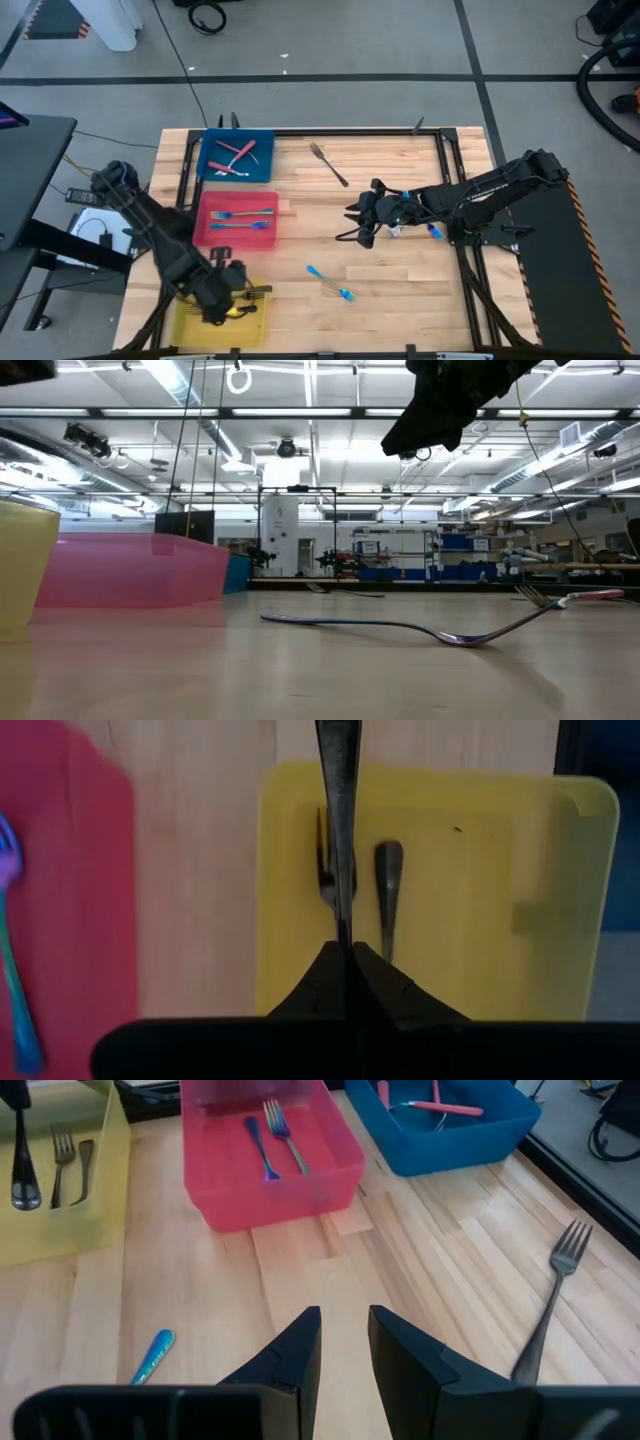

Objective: Sort silverware by color (type)
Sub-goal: Put the bottom black fork into the yellow bin, then put the pink fork into the blue bin

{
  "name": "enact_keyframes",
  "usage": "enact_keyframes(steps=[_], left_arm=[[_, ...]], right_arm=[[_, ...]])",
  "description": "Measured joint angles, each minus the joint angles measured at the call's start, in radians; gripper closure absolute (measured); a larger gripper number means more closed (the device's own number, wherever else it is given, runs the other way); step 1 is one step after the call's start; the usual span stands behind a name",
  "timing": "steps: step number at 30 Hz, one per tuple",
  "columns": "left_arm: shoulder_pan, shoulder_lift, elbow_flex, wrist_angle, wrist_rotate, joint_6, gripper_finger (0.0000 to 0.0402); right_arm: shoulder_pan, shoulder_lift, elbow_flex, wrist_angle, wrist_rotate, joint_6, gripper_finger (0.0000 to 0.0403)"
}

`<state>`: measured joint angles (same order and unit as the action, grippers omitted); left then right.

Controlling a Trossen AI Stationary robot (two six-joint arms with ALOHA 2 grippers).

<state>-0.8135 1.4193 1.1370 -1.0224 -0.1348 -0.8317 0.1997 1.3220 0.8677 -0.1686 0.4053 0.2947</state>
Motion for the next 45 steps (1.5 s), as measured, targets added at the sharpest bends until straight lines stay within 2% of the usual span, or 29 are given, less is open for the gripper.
enact_keyframes(steps=[8, 17, 22, 26, 30, 37, 40, 42, 45], left_arm=[[-0.152, 0.000, -0.112, 0.008, -0.022, -0.340, 0.0397], [-0.195, 0.000, -0.261, 0.274, -0.022, -0.461, 0.0391], [-0.195, 0.001, -0.341, 0.351, -0.023, -0.485, 0.0380], [-0.195, 0.001, -0.380, 0.354, -0.023, -0.494, 0.0368], [-0.194, 0.001, -0.385, 0.379, -0.023, -0.494, 0.0349], [-0.183, 0.001, -0.385, 0.551, -0.022, -0.484, 0.0309], [-0.162, 0.001, -0.385, 0.553, -0.022, -0.481, 0.0302], [-0.143, 0.001, -0.385, 0.555, 0.001, -0.445, 0.0302], [-0.106, 0.001, -0.385, 0.554, 0.098, -0.407, 0.0302]], right_arm=[[0.000, 0.000, 0.000, 0.014, -0.001, 0.001, 0.0307], [0.002, 0.000, 0.000, 0.015, 0.009, 0.031, 0.0307], [0.021, 0.000, 0.000, -0.023, -0.011, 0.120, 0.0307], [0.045, 0.000, 0.000, -0.043, 0.032, 0.166, 0.0307], [0.066, 0.000, 0.000, -0.074, 0.078, 0.209, 0.0307], [0.081, 0.000, 0.000, -0.169, 0.127, 0.256, 0.0307], [0.082, 0.000, 0.000, -0.224, 0.126, 0.256, 0.0307], [0.082, 0.000, 0.000, -0.266, 0.126, 0.255, 0.0307], [0.082, 0.000, 0.000, -0.344, 0.119, 0.253, 0.0307]])
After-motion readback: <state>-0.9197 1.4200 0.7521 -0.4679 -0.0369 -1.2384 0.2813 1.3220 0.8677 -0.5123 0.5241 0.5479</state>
